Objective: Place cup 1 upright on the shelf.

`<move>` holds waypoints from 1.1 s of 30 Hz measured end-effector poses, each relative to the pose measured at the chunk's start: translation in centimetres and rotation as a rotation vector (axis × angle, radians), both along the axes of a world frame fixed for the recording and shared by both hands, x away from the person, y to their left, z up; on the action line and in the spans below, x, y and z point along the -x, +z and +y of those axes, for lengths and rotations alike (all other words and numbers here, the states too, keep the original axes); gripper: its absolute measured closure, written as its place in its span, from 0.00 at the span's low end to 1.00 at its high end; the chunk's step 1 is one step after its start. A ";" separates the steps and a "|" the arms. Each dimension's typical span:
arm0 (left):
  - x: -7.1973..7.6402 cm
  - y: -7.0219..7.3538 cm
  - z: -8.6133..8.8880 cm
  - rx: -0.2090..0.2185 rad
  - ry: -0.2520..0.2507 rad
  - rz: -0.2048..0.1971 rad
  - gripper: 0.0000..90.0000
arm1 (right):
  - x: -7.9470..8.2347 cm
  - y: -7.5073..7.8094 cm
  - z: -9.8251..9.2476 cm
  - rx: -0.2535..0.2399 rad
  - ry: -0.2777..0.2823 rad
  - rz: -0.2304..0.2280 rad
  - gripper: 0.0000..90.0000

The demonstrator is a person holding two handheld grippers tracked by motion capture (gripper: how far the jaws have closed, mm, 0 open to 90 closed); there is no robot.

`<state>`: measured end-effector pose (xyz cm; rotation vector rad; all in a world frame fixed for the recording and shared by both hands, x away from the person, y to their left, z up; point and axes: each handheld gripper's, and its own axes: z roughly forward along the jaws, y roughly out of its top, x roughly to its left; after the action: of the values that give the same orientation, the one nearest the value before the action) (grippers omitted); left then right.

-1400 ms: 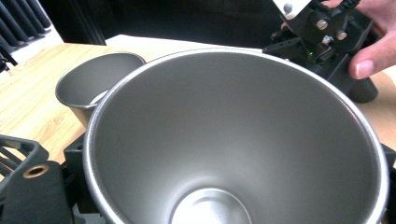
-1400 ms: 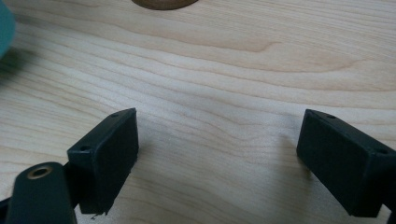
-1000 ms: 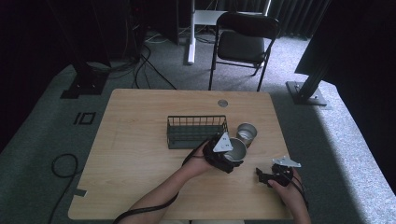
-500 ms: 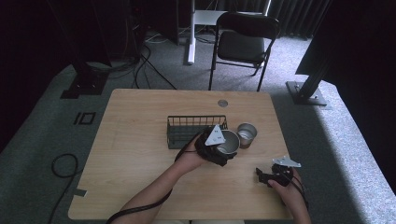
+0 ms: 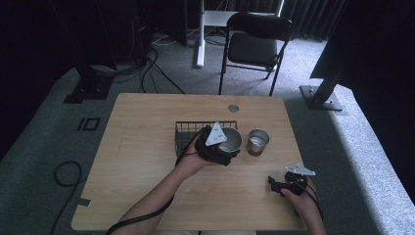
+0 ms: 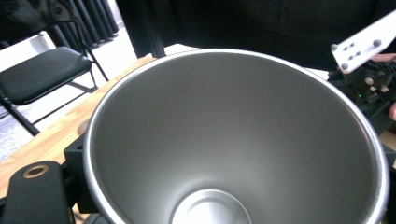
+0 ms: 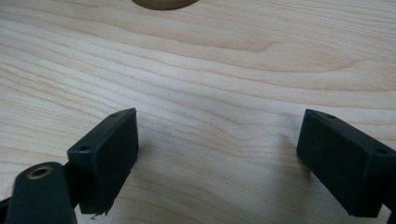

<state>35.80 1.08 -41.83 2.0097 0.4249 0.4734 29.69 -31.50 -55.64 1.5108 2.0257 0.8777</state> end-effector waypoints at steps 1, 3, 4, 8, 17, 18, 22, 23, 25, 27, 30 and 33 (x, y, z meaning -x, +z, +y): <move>0.0 0.1 0.1 0.003 0.010 -0.005 0.15 | 0.0 0.0 0.0 0.000 0.000 0.000 0.14; -0.1 0.5 0.5 0.007 0.024 -0.009 0.15 | 0.0 0.0 0.0 0.000 0.000 0.000 0.14; -0.2 0.6 0.6 0.011 0.039 -0.015 0.15 | 0.0 0.0 0.0 0.000 0.000 0.000 0.14; -0.6 1.4 1.4 0.015 0.083 -0.027 0.15 | 0.0 0.0 0.0 0.000 0.000 0.000 0.14; -1.6 2.1 3.1 0.050 0.215 -0.037 0.15 | 0.0 0.0 0.0 0.001 0.000 0.000 0.14; -1.7 2.1 3.3 0.052 0.231 -0.036 0.15 | 0.0 0.0 0.0 0.000 0.000 0.000 0.14; -2.2 2.2 4.0 0.063 0.304 -0.045 0.15 | 0.0 0.0 0.0 0.001 0.001 0.000 0.14; -2.3 2.2 4.2 0.066 0.321 -0.053 0.15 | 0.0 0.0 0.0 0.001 0.001 0.000 0.14; -2.6 2.2 4.6 0.068 0.349 -0.051 0.15 | 0.0 0.0 0.0 0.000 0.000 0.000 0.14; -2.9 2.2 4.9 0.074 0.378 -0.054 0.15 | 0.0 0.0 0.0 0.000 0.000 0.000 0.14; -3.1 2.0 5.3 0.087 0.421 -0.059 0.15 | 0.0 0.0 0.0 -0.001 -0.001 0.001 0.14; -3.3 1.7 5.7 0.108 0.472 -0.068 0.15 | 0.0 0.0 0.0 0.000 0.000 0.000 0.14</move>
<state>39.09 6.76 -40.13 1.7789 0.8706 0.7883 29.68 -31.49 -55.64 1.5111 2.0257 0.8782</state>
